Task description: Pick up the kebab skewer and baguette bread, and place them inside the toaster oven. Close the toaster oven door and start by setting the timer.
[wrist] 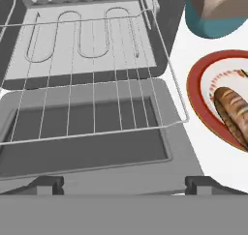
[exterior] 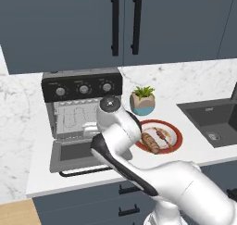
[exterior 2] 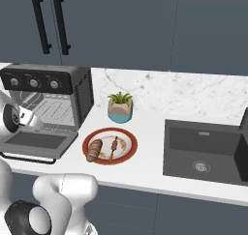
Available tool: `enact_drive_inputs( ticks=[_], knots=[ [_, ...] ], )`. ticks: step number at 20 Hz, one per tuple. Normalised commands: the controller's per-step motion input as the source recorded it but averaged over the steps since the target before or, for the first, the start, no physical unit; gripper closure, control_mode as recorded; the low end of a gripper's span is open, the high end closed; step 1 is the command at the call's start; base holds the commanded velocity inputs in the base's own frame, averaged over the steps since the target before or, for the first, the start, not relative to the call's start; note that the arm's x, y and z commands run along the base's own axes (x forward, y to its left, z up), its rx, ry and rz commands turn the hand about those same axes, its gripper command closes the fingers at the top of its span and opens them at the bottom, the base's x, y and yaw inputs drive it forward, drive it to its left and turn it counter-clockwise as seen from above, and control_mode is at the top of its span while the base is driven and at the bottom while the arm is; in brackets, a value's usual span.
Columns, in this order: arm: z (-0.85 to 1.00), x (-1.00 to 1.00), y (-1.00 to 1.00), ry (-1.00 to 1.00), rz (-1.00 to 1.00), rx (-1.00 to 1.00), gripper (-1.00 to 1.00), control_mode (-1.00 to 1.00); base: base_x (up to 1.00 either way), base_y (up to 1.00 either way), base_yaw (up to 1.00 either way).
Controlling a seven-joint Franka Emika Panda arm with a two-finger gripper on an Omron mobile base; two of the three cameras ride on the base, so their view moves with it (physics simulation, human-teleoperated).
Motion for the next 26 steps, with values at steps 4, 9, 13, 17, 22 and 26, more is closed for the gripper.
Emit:
enact_drive_inputs(
  ticks=[4, 9, 13, 17, 22, 26],
  knots=[
    [0.54, -0.42, -0.96, 0.23, -0.11, 0.01, -1.0, -1.0, 0.0, 0.0, 0.0],
    [0.04, -0.69, -1.0, 0.14, -0.14, 0.16, -1.0, -1.0, 0.0, 0.0, 0.0],
    [0.0, -0.3, -1.0, 0.04, -0.11, 0.1, -1.0, -1.0, 0.0, 0.0, 0.0],
    [0.0, -0.04, -0.89, 0.0, -0.01, 0.02, -1.0, -1.0, 0.0, 0.0, 0.0],
    [0.0, -0.03, -0.21, 0.0, 0.06, -0.05, -1.0, -1.0, 0.0, 0.0, 0.0],
    [0.0, 0.03, -0.04, 0.0, 0.13, -0.03, -1.0, -1.0, 0.0, 0.0, 0.0]
  ],
)
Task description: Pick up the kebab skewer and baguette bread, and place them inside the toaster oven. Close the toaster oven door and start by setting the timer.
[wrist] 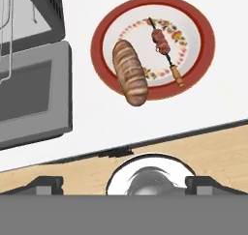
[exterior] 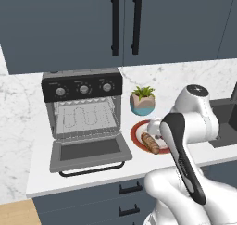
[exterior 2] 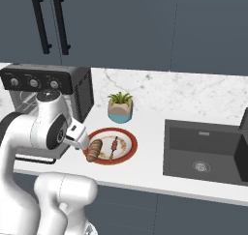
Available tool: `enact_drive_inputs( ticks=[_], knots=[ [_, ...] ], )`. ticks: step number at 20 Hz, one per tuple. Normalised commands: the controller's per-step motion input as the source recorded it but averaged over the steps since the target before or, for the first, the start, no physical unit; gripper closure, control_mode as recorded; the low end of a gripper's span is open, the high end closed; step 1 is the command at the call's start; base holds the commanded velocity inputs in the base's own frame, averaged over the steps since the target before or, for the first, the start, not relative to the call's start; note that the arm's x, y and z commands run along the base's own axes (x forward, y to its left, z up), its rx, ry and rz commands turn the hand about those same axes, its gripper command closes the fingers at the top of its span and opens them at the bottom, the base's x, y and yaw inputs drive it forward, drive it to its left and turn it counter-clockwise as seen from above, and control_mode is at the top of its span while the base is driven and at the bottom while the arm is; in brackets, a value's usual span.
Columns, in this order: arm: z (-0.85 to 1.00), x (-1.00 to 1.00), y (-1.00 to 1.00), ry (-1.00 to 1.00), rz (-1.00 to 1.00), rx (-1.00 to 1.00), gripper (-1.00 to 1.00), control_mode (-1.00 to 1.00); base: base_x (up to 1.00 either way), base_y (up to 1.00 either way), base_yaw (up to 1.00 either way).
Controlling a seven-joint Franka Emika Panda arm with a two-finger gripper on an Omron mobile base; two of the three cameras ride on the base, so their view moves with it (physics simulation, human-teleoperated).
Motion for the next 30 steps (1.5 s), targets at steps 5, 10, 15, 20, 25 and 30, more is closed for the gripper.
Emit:
enact_drive_inputs(
  ticks=[5, 10, 15, 20, 25, 30],
  knots=[
    [0.0, 0.2, -0.18, 0.07, 0.03, -0.02, -1.0, -1.0, 0.0, 0.0, 0.0],
    [0.0, 0.64, -0.11, 0.13, 0.01, -0.01, -1.0, -1.0, 0.0, 0.0, 0.0],
    [-0.31, 0.47, -0.16, 0.05, 0.07, 0.0, -1.0, -1.0, 0.0, 0.0, 0.0],
    [-0.5, 0.31, -0.07, 0.0, 0.04, 0.0, -1.0, -1.0, 0.0, 0.0, 0.0],
    [-0.59, 0.23, -0.01, 0.0, 0.05, 0.0, -1.0, -1.0, 0.0, 0.0, 0.0],
    [-0.28, 0.24, 0.02, 0.01, 0.0, 0.0, -1.0, -1.0, 0.0, 0.0, 0.0]
  ],
)
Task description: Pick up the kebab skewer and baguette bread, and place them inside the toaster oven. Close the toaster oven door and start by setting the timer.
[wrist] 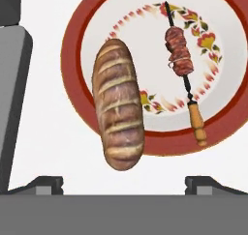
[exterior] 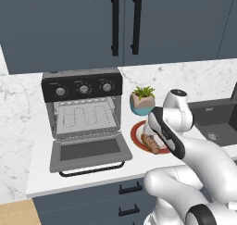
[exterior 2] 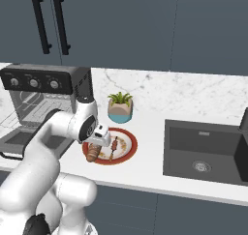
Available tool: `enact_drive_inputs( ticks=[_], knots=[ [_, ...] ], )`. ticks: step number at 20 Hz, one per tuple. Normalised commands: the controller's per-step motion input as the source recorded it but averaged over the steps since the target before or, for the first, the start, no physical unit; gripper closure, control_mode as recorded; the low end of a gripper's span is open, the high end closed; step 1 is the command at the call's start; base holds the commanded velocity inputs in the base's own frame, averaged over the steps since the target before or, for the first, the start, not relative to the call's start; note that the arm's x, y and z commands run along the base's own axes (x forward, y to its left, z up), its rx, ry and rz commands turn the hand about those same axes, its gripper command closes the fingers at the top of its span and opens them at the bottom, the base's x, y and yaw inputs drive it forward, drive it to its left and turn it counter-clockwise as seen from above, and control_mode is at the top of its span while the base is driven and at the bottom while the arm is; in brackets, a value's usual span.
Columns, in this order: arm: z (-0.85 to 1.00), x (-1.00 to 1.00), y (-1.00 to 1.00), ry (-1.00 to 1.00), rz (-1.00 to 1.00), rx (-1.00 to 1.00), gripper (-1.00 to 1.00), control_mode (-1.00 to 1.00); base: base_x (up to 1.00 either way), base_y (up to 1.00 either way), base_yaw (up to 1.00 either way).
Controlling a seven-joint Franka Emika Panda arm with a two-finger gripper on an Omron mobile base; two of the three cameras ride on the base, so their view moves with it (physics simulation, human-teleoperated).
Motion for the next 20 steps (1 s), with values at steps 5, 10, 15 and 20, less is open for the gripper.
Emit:
enact_drive_inputs(
  ticks=[5, 10, 15, 20],
  knots=[
    [-0.19, 0.36, 0.01, 0.02, 0.0, 0.0, -1.0, -1.0, 0.0, 0.0, 0.0],
    [-0.19, 0.29, 0.0, 0.01, 0.03, 0.0, -1.0, -1.0, 0.0, 0.0, 0.0],
    [-0.27, 0.06, 0.0, 0.06, 0.03, 0.0, -1.0, -1.0, 0.0, 0.0, 0.0],
    [-0.17, 0.08, 0.0, 0.12, 0.06, 0.0, -1.0, -1.0, 0.0, 0.0, 0.0]
  ],
)
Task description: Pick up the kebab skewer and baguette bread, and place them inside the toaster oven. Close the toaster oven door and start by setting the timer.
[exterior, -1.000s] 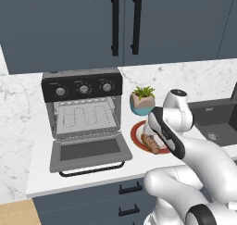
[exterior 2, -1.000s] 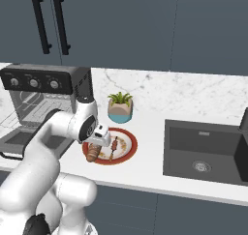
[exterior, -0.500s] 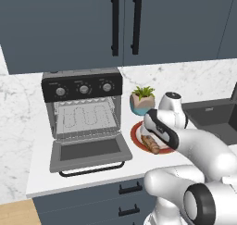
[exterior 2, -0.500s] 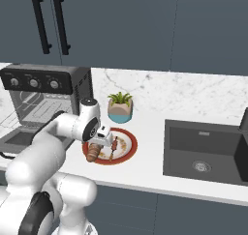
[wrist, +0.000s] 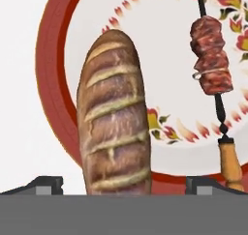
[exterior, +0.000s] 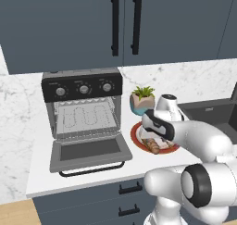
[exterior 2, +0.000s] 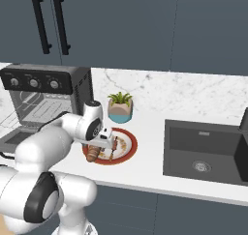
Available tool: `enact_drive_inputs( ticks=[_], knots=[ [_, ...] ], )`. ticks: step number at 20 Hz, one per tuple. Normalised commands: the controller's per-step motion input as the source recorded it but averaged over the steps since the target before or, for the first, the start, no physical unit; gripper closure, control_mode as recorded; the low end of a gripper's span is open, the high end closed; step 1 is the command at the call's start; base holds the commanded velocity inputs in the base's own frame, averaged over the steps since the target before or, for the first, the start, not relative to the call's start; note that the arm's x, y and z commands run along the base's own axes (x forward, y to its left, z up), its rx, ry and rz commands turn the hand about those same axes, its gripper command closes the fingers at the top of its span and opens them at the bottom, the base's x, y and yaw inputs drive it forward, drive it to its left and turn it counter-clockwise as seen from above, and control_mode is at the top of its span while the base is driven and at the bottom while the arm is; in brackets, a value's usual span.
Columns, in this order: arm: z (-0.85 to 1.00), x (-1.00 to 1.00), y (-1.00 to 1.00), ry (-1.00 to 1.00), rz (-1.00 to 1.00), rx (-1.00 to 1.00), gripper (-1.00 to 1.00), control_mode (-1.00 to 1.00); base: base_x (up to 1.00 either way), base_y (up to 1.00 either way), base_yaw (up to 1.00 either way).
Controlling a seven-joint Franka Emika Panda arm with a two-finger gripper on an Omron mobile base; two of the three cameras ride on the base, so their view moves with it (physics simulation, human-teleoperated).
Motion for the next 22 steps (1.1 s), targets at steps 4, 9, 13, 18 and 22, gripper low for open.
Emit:
enact_drive_inputs(
  ticks=[4, 9, 13, 18, 22],
  knots=[
    [-0.05, 0.24, 0.0, 0.07, 0.05, 0.0, -1.0, -1.0, 0.0, 0.0, 0.0],
    [-0.18, 0.19, 0.0, 0.03, 0.05, 0.0, -1.0, -1.0, 0.0, 0.0, 0.0],
    [-0.26, 0.0, 0.01, 0.0, 0.04, 0.0, -1.0, -1.0, 0.0, 0.0, 0.0],
    [-0.07, 0.0, 0.11, 0.0, 0.02, 0.0, -1.0, -1.0, 0.0, 0.0, 0.0],
    [-0.08, 0.0, 0.19, 0.0, 0.03, 0.0, -1.0, -1.0, 0.0, 0.0, 0.0]
  ],
)
